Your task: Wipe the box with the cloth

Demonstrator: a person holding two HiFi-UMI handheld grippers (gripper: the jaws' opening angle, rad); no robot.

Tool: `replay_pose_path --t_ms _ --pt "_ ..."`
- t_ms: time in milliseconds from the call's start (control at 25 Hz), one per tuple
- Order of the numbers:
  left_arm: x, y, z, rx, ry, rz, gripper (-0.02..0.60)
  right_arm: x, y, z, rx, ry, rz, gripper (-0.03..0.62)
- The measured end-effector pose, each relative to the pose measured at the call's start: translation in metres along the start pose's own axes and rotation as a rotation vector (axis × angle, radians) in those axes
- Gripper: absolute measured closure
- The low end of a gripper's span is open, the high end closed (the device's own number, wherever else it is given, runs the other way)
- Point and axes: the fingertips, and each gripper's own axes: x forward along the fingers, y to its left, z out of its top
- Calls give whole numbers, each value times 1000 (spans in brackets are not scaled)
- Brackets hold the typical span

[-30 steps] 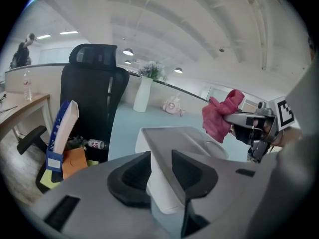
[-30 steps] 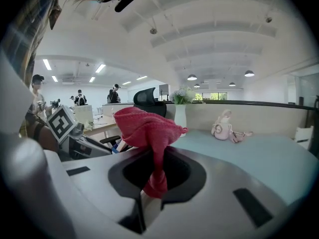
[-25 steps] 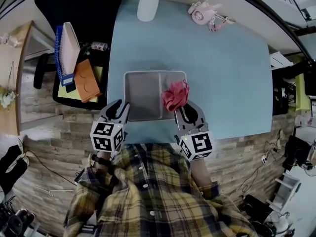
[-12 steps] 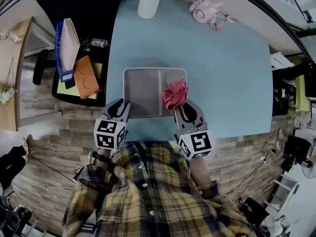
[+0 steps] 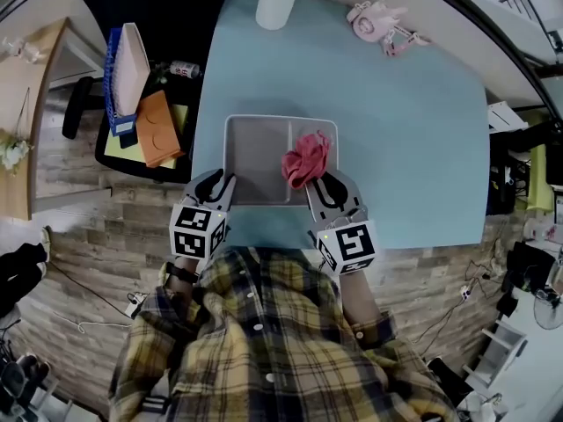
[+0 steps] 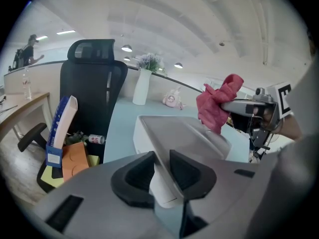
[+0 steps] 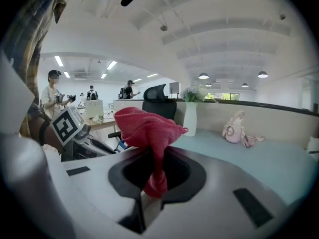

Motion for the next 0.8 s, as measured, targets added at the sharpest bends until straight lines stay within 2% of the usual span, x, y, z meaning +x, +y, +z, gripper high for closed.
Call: replay_pose_path --t_ms 400,800 --pt "2 2 0 -12 -22 15 489 65 30 15 -150 24 174 551" --pt "0 1 0 -30 -41 29 491 135 58 -5 -362 213 313 553"
